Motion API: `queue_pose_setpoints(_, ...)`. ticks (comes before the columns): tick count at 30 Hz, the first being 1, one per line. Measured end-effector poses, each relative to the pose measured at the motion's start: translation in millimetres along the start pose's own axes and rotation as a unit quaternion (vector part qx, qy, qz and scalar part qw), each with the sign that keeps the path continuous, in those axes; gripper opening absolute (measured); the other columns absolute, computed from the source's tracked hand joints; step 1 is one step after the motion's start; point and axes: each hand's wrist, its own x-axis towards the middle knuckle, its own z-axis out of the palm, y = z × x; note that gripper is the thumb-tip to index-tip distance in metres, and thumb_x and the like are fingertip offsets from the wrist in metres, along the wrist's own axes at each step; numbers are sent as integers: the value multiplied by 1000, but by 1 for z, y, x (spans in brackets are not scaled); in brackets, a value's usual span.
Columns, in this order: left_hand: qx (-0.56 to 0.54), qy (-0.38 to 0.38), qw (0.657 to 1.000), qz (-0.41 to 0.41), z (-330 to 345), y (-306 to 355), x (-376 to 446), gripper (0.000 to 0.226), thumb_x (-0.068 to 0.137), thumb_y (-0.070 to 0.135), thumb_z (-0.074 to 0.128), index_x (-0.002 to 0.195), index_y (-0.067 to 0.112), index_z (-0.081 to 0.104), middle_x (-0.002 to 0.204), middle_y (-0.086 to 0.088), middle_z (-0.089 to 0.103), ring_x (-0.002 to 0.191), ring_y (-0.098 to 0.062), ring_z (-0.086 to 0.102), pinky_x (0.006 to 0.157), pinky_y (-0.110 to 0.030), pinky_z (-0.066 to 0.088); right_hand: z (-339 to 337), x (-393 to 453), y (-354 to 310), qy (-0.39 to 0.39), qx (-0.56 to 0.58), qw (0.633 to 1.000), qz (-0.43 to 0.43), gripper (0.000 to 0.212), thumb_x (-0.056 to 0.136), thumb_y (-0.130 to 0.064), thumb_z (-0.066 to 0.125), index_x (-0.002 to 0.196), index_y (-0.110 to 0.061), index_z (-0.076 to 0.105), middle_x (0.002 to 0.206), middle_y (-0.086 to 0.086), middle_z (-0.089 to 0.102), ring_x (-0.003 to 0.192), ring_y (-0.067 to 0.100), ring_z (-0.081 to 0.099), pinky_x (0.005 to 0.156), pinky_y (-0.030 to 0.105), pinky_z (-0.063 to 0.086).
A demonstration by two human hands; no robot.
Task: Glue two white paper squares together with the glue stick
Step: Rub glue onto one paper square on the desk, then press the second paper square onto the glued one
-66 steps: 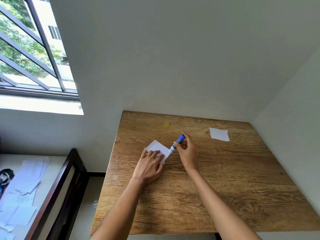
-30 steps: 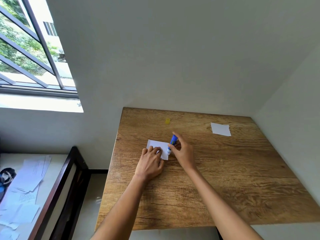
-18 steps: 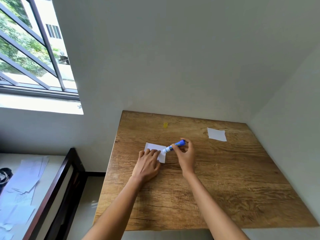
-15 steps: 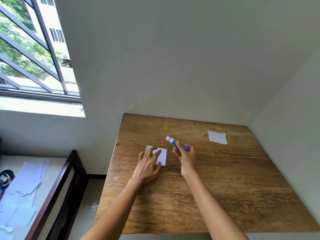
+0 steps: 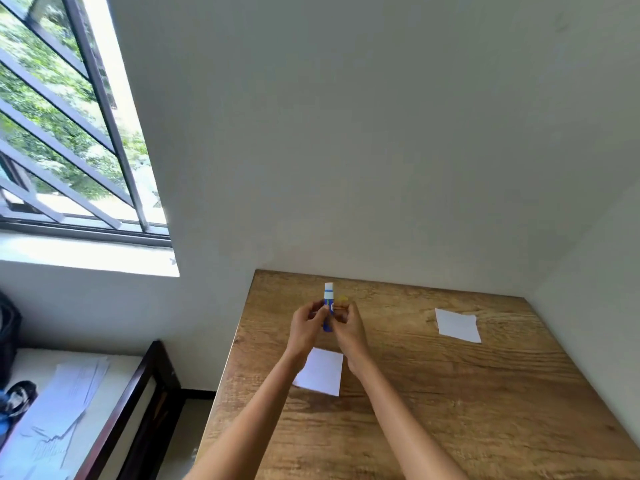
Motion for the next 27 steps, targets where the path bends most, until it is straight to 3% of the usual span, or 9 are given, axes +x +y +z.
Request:
queue_pose_setpoints(3,54,13,998,14,-11,0,23,28,90,-1,51,117,0,61,107,-18,69,97,-23,67,84,-29,55,4,23,-5,-25,-111,992,-62,20,86,-13,64,103,-19,57,93,-2,66,85,13,66,59,10,50)
queue_pose_setpoints(5,82,24,996,27,-16,-3,36,32,89,-6,51,119,-1,59,112,-19,67,101,-24,65,84,-25,54,13,37,-7,-30,-146,985,-85,19,84,-9,64,102,-14,61,88,-1,67,81,13,65,61,11,49)
queue_pose_setpoints(14,59,55,997,-2,-28,-18,65,45,87,-6,42,128,9,54,128,-11,59,119,-19,54,106,-38,42,49,78,9,-22,-198,974,-108,12,85,-10,59,96,-13,64,90,2,70,79,11,63,59,9,41)
queue_pose_setpoints(17,52,54,997,-5,-31,-21,67,47,84,-7,42,125,13,56,125,-9,61,115,-17,57,101,-32,46,52,82,12,-21,-200,974,-108,14,83,-9,59,95,-15,64,89,0,70,77,9,61,58,10,41)
queue_pose_setpoints(20,51,49,997,-11,-32,-24,68,48,85,-6,42,127,13,54,124,-6,61,111,-12,57,88,-17,46,53,84,13,-30,-196,974,-111,16,81,-8,61,95,-13,64,89,3,70,80,14,63,66,22,46)
queue_pose_setpoints(22,54,47,997,-18,-32,-26,69,50,85,-6,43,130,13,52,126,-5,59,115,-14,56,88,-16,44,53,84,14,-30,-202,972,-115,13,81,-9,61,93,-13,64,87,4,70,80,16,64,67,25,47)
queue_pose_setpoints(27,71,50,995,-38,-31,-26,68,50,86,-2,45,135,11,47,135,-11,52,123,-20,51,107,-38,41,54,80,13,-34,-208,971,-116,11,82,-11,59,91,-18,62,88,2,68,82,16,65,67,25,48)
